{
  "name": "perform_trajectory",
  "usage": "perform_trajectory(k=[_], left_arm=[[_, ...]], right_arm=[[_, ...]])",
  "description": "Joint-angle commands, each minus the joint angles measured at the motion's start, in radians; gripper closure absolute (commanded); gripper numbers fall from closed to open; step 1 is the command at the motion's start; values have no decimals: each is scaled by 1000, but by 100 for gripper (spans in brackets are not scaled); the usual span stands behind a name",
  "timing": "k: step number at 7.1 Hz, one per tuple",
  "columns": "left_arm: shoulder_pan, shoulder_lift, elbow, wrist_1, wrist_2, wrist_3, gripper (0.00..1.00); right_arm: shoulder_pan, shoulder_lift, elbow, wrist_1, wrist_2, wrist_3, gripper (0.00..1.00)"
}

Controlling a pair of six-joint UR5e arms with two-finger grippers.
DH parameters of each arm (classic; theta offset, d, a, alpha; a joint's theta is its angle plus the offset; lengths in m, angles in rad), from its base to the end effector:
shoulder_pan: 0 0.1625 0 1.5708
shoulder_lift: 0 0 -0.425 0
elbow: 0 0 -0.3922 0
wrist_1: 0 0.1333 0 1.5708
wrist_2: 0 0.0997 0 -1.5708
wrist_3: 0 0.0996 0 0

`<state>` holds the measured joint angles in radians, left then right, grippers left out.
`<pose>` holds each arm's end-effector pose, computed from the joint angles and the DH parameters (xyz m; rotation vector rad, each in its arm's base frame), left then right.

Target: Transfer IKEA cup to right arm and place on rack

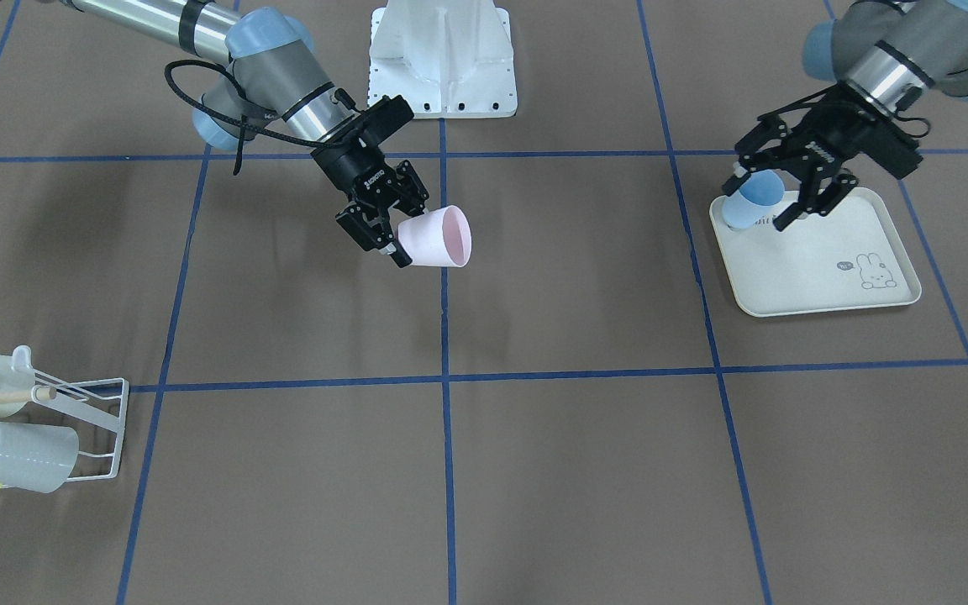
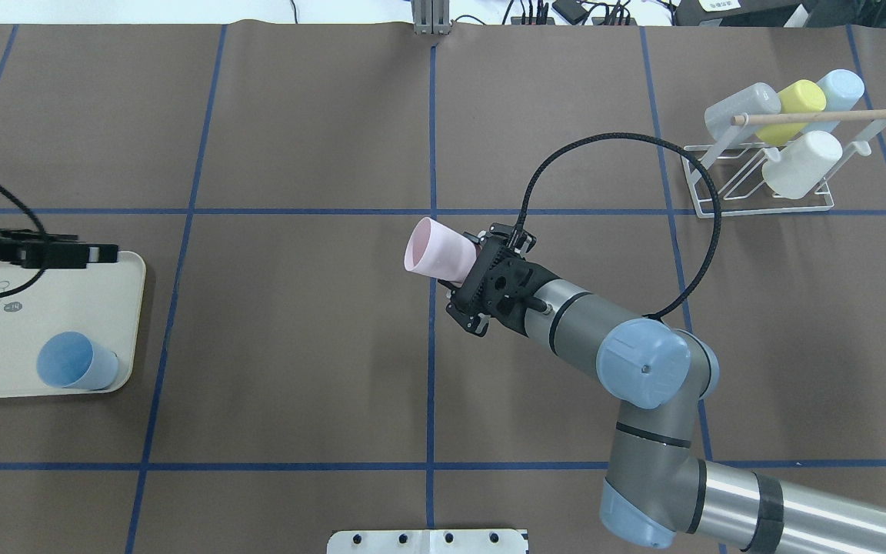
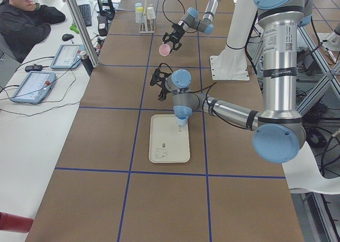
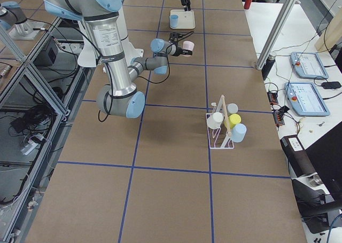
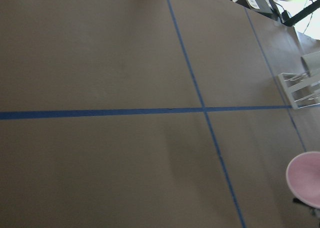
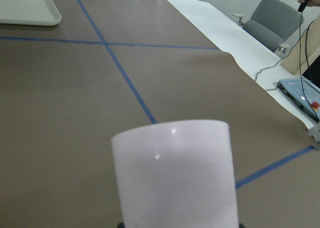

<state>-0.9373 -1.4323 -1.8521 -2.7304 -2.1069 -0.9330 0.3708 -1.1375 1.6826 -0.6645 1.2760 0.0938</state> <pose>0.1932 -0.4022 0.4542 0.5734 1.2127 0.0957 -0.5194 -0.3760 0.2572 1.3242 -0.6912 -0.6862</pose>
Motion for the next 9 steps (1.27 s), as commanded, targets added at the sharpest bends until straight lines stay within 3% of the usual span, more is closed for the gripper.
perform_trajectory(k=[1,3,5,6,7,9], left_arm=[[-176,126,22,3,-80,316,0],[-268,147,101,3,-102,527,0],[-357,148,175,4,-110,698,0],[-377,150,181,3,-161,704,0],[-379,154,182,1,-174,704,0],[-382,168,180,-8,-174,704,0]], right_arm=[[57,-4,183,-442,-3,-61,100],[129,-5,361,-861,-9,-206,100],[213,-5,465,-1172,-36,-415,100],[267,4,497,-1322,-40,-554,100],[316,1,508,-1431,-43,-668,100],[330,-22,496,-1564,-204,-820,100]])
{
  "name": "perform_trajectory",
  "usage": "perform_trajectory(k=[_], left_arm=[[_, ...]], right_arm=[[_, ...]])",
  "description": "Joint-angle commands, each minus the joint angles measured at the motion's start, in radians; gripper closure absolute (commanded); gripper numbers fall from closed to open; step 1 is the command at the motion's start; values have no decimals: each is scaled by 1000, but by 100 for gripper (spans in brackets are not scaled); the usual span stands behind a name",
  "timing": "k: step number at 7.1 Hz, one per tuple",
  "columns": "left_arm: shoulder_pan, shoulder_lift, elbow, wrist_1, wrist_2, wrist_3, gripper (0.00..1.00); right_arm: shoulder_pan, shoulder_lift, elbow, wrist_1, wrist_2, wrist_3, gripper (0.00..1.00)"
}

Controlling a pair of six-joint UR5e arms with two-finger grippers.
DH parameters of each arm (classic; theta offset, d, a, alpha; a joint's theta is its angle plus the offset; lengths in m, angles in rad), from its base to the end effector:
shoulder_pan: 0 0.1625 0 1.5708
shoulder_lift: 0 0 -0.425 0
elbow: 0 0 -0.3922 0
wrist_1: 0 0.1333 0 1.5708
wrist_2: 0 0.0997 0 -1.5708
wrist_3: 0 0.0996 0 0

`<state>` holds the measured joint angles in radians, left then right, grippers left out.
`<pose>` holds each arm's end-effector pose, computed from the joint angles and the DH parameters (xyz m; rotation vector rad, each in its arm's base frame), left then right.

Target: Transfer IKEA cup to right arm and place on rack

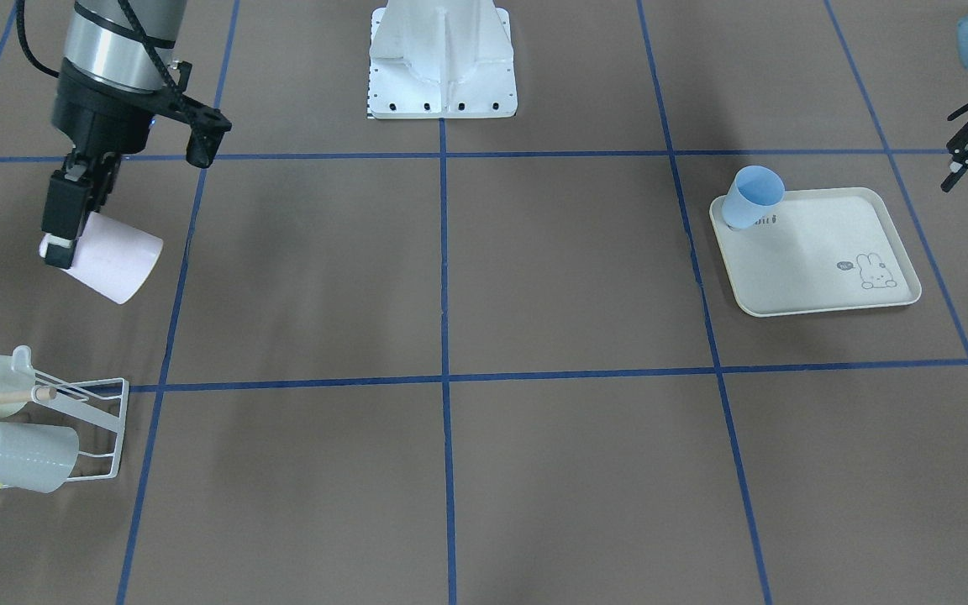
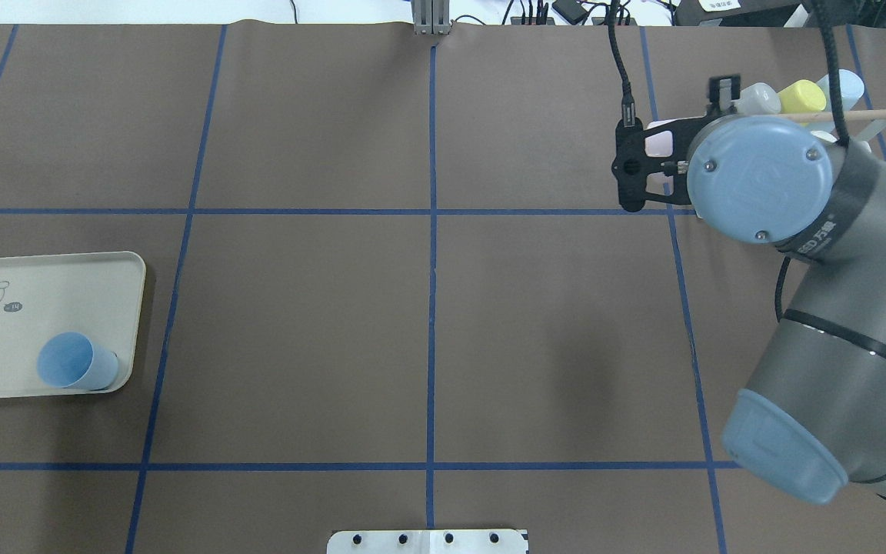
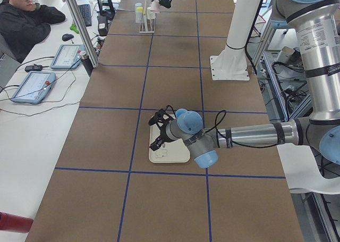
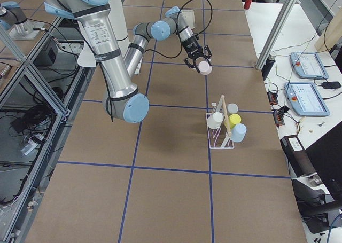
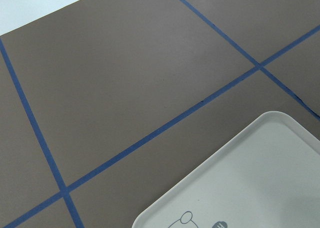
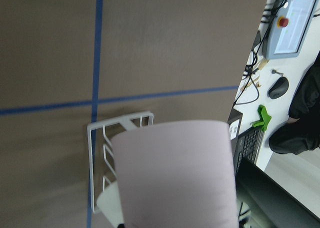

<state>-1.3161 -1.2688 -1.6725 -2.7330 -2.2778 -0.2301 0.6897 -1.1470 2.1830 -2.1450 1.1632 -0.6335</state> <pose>0.0286 -0.3822 0.6078 0.7377 0.8532 0.3615 -0.2794 -0.4544 0.2499 0.5444 0.3703 -1.3708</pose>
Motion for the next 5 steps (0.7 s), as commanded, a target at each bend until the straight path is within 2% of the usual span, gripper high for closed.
perform_trajectory(k=[1,3,5], left_arm=[[-3,6,2,-7,-3,0,0],[-3,5,2,-7,-3,-2,0],[-2,5,0,-8,-5,-5,0]], right_arm=[[8,-46,-38,-87,-126,-101,100],[4,-42,-165,-72,-168,-103,100],[7,-54,-254,34,-175,-107,100]])
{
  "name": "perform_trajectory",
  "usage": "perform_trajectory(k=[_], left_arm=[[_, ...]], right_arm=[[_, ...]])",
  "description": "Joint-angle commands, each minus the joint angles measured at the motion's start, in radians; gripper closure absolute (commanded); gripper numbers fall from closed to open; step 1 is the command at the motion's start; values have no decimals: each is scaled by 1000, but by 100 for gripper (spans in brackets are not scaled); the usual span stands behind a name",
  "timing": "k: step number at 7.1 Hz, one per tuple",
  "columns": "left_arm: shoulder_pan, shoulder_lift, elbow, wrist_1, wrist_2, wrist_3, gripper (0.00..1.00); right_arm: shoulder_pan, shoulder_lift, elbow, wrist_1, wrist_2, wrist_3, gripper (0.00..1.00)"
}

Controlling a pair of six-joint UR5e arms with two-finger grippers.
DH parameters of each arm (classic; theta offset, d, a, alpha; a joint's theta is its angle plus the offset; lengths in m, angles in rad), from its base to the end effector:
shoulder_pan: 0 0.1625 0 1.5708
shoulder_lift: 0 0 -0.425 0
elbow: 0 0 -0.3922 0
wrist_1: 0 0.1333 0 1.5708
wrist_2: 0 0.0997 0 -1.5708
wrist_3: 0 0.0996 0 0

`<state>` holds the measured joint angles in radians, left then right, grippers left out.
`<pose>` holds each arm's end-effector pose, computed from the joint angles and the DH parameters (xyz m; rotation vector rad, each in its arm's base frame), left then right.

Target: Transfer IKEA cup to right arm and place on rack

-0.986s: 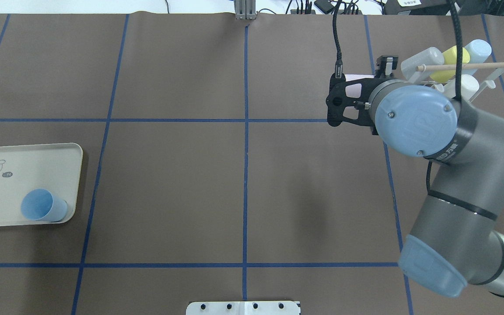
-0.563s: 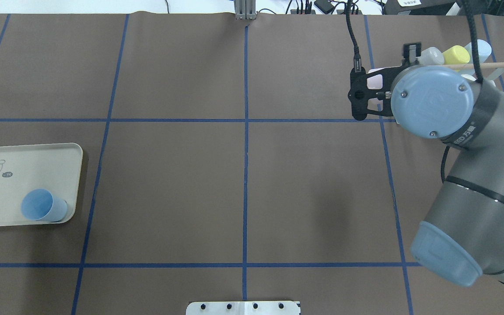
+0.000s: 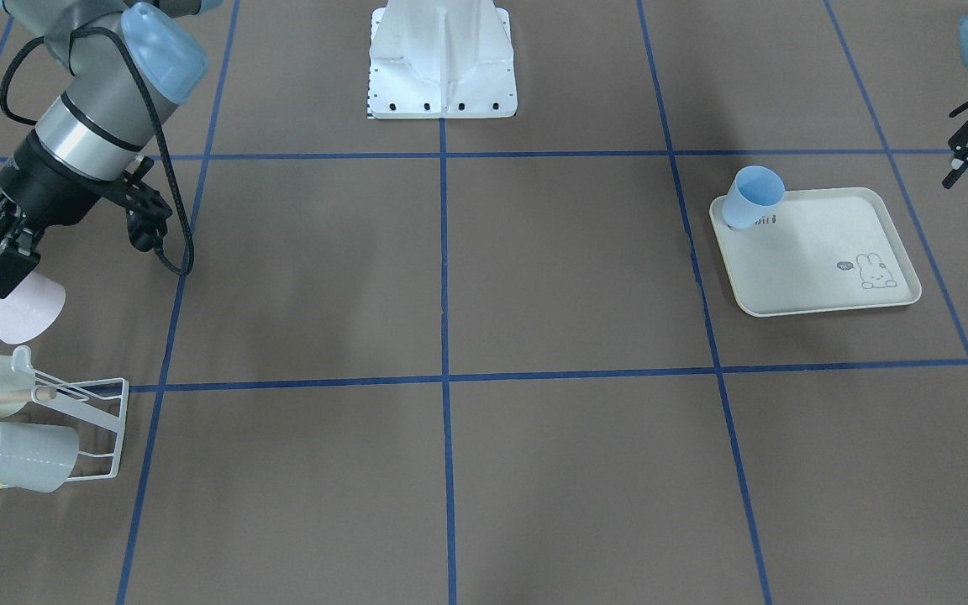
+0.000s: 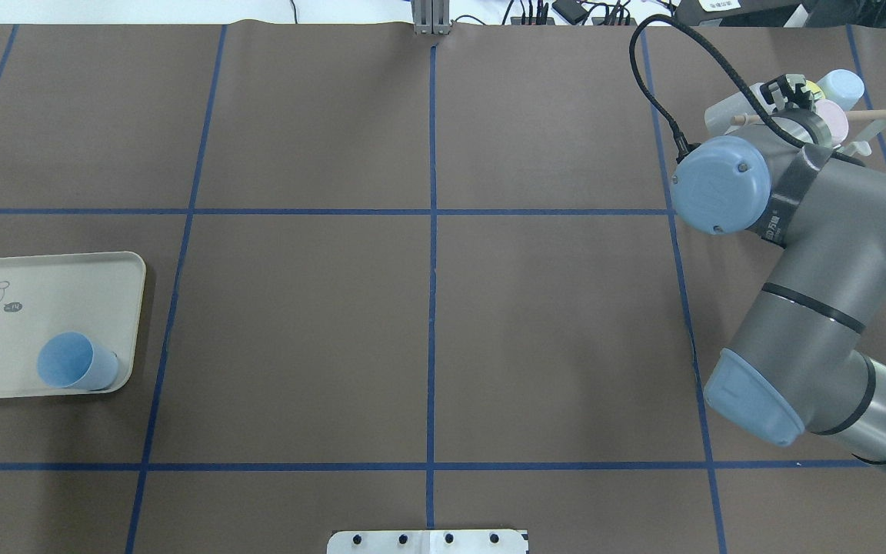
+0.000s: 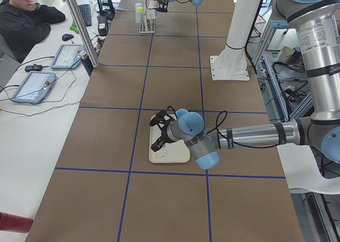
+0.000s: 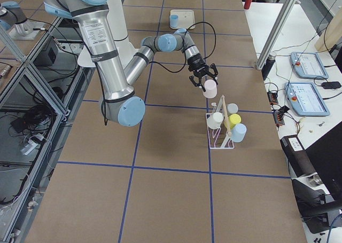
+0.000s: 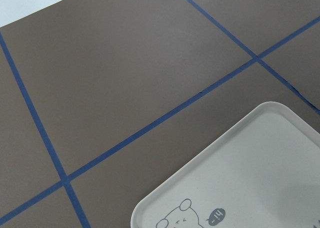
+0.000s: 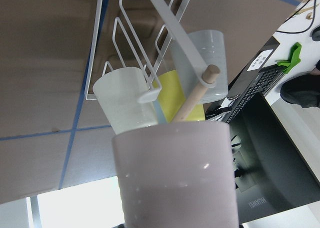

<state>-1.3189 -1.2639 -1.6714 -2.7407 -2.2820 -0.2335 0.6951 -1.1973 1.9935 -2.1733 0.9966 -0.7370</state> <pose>0.0272 -0.3795 0.6091 0.7375 0.8571 0.3586 -0.2972 -0.4919 0.3408 0.2515 0.6167 -1.5039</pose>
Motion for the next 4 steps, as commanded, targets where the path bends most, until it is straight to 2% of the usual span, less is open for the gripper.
perform_trajectory(k=[1,4], left_arm=[[1,0,1,-1,-1,-3,0],[1,0,1,-1,-1,-4,0]], right_arm=[[3,-4,-90,94,-19,-11,100],[9,-4,-110,104,-35,-21,100]])
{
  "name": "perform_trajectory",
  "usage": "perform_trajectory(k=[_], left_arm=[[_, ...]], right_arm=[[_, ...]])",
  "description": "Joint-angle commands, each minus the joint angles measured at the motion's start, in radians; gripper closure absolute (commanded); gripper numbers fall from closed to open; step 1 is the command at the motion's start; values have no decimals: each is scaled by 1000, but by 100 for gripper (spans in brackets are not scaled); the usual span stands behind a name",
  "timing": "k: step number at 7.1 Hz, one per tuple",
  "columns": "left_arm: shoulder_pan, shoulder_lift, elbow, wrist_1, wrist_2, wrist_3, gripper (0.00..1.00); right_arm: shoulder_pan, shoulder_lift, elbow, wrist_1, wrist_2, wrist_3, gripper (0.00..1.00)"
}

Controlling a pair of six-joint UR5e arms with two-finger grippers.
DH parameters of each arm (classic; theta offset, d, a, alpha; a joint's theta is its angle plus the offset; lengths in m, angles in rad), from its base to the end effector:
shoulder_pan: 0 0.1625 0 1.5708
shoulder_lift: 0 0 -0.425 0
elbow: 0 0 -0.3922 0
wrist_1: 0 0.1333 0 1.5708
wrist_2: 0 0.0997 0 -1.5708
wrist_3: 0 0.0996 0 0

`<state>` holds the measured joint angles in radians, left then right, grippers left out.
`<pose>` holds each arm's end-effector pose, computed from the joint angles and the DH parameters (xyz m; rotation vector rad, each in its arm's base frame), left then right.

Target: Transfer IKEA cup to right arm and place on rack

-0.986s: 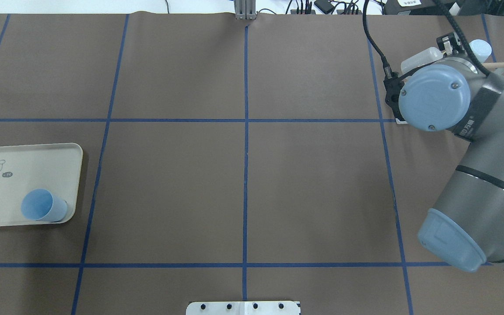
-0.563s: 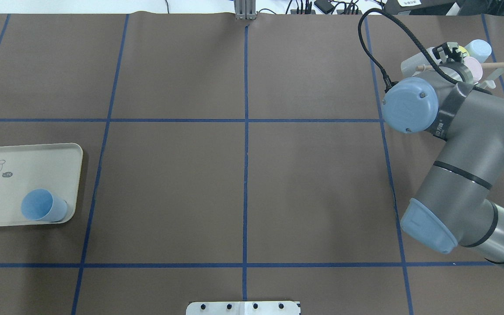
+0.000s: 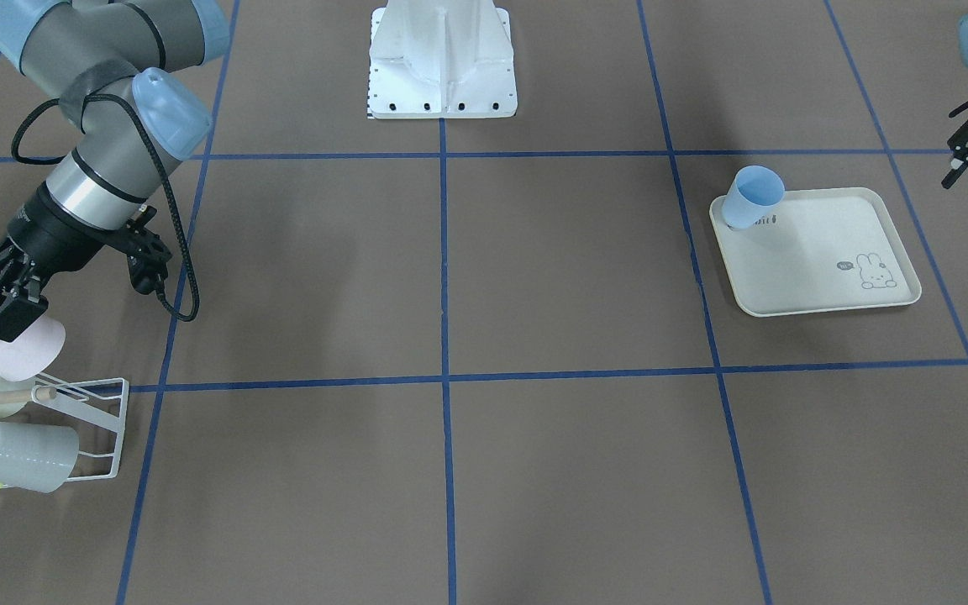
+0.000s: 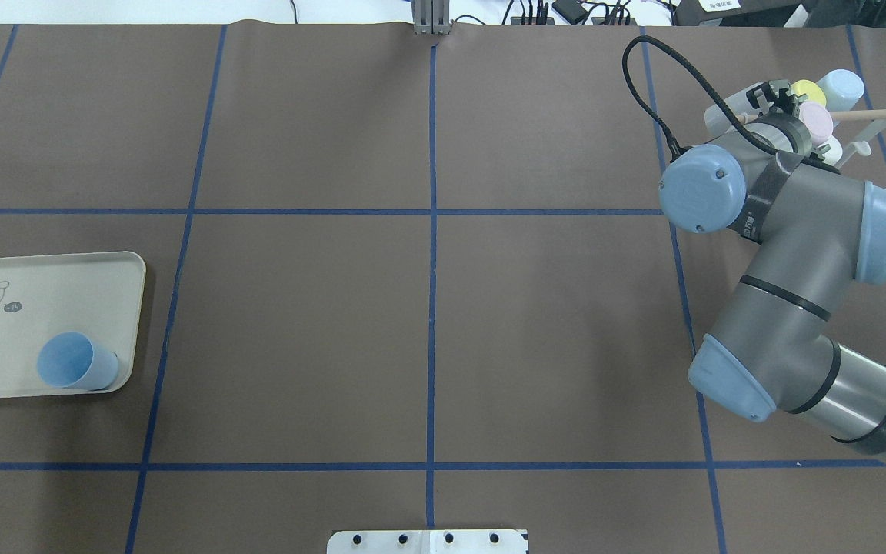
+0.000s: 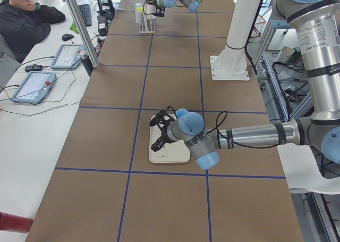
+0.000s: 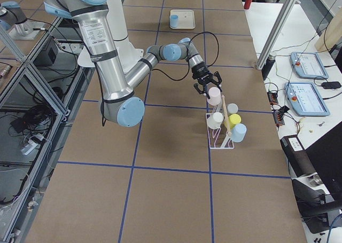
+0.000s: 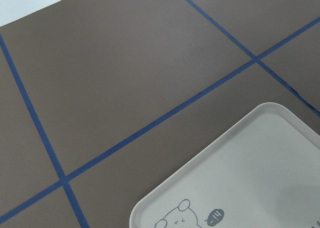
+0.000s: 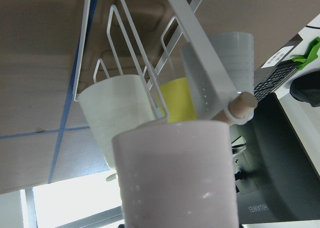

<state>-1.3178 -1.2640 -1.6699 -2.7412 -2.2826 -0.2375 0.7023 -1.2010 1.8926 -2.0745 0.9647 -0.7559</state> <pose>0.0276 -0.3794 0.6098 0.7342 0.8593 0.3560 -0.3115 -0.5126 0.3704 0.2388 0.6562 -1.5087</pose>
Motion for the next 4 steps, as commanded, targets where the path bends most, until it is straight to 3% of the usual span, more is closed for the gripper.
perform_trajectory(k=[1,2,4], left_arm=[[-1,0,-1,-2,0,0,0],[0,0,-1,-2,0,0,0],[-1,0,-1,0,0,0,0]], right_arm=[[2,0,-18,5,-3,0,100],[0,1,-41,7,-3,1,100],[0,0,-53,7,-3,3,85]])
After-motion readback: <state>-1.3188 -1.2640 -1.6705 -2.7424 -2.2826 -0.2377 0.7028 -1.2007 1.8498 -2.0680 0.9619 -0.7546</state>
